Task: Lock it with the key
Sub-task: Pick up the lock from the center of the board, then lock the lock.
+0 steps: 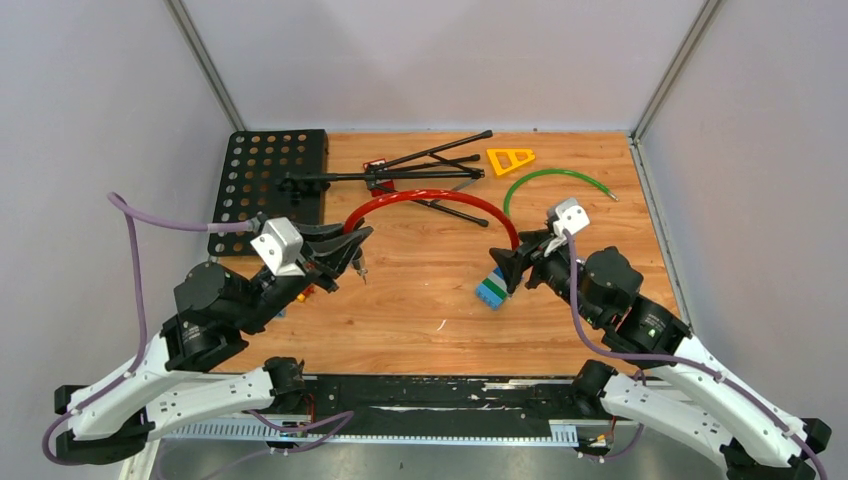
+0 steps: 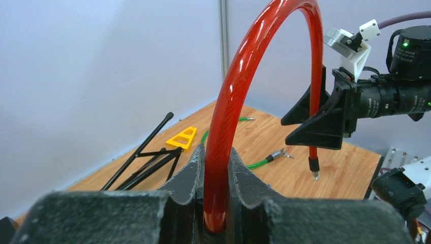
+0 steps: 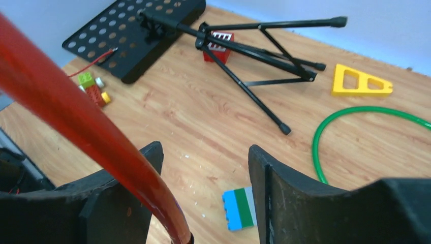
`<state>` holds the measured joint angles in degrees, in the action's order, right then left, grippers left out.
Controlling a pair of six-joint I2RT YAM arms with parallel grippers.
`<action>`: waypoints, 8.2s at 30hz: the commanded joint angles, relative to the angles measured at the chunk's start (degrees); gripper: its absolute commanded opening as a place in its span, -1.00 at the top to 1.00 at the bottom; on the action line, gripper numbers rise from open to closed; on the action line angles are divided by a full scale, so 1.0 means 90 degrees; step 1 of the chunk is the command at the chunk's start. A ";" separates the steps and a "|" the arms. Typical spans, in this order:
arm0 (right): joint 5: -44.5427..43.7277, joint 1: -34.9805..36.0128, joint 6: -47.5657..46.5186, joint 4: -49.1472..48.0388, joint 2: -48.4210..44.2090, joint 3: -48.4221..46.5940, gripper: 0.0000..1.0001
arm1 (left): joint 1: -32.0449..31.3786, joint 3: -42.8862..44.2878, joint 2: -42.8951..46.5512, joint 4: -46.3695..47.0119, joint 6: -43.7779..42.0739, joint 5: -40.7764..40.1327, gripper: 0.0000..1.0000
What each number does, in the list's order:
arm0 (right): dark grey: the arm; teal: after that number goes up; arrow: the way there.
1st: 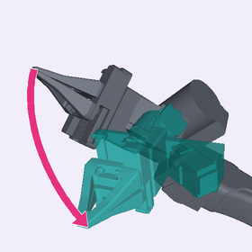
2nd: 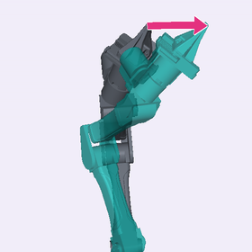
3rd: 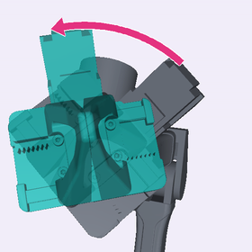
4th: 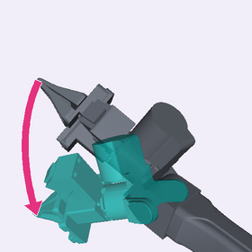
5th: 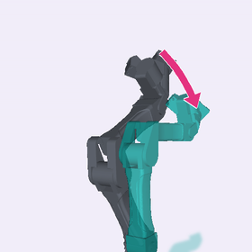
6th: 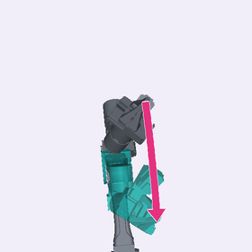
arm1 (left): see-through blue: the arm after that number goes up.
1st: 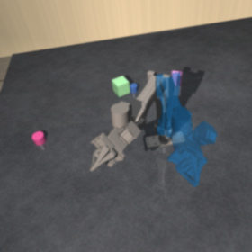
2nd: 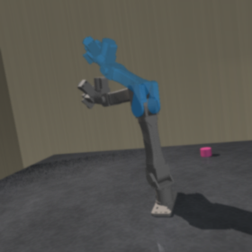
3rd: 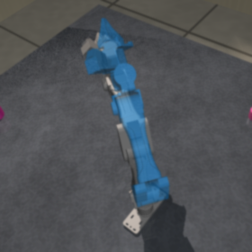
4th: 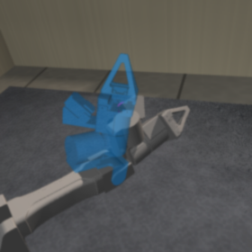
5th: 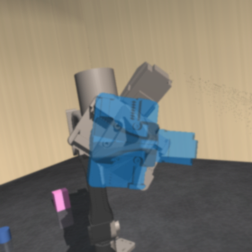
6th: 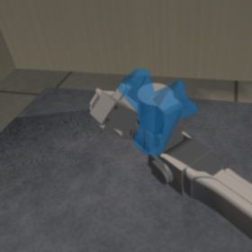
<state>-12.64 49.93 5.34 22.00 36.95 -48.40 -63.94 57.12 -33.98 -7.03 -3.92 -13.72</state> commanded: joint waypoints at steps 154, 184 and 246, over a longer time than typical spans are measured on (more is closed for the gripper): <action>-0.5540 0.4634 0.7898 -0.1341 0.3736 -0.2665 1.00 | 0.0025 -0.2829 0.0262 0.6271 0.0112 0.2330 1.00; -0.3843 0.3951 0.7645 -0.2171 0.3505 -0.2328 1.00 | 0.0022 -0.3186 0.0318 0.6377 0.0017 0.1806 1.00; -0.5189 0.4098 0.3229 -0.1660 0.3554 -0.2975 1.00 | 0.0025 -0.4009 0.0294 0.6718 0.0866 0.0484 1.00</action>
<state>-58.67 85.86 26.30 12.25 70.65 -78.35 -63.77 20.53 -30.04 46.54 2.28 -7.27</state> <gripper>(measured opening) 0.169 0.229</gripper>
